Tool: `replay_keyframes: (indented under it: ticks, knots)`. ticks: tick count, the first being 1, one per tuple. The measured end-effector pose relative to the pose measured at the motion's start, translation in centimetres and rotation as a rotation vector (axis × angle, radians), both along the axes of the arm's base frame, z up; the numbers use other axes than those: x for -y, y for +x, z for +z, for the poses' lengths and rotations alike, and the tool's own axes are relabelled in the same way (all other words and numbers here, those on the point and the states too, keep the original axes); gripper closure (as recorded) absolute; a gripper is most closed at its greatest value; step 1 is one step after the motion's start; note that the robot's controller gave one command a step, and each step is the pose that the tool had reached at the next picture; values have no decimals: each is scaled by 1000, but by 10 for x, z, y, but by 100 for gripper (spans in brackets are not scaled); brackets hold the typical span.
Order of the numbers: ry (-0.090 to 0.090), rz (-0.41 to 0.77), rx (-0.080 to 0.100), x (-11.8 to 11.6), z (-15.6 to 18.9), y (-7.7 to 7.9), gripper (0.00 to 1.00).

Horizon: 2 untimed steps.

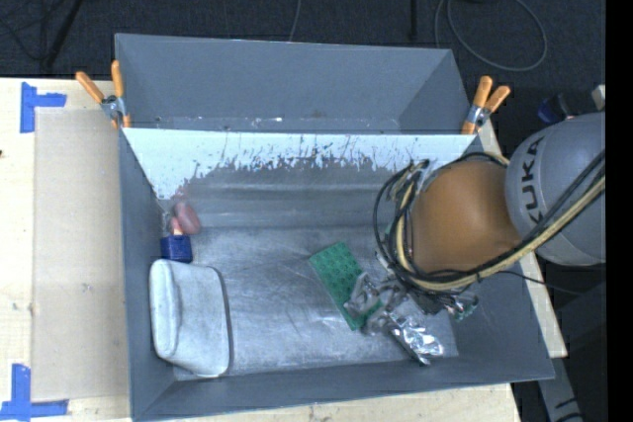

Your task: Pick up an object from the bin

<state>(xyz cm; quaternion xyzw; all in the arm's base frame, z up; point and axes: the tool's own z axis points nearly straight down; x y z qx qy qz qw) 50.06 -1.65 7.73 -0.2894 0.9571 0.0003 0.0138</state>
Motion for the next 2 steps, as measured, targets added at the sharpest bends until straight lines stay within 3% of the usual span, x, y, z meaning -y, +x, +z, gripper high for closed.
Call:
replay_keyframes:
  ticks: [1, 2]
  knots:
    - [-7, -35, -20, -17, 109, -8, 100]
    - [-7, -41, -20, -20, 170, -14, 100]
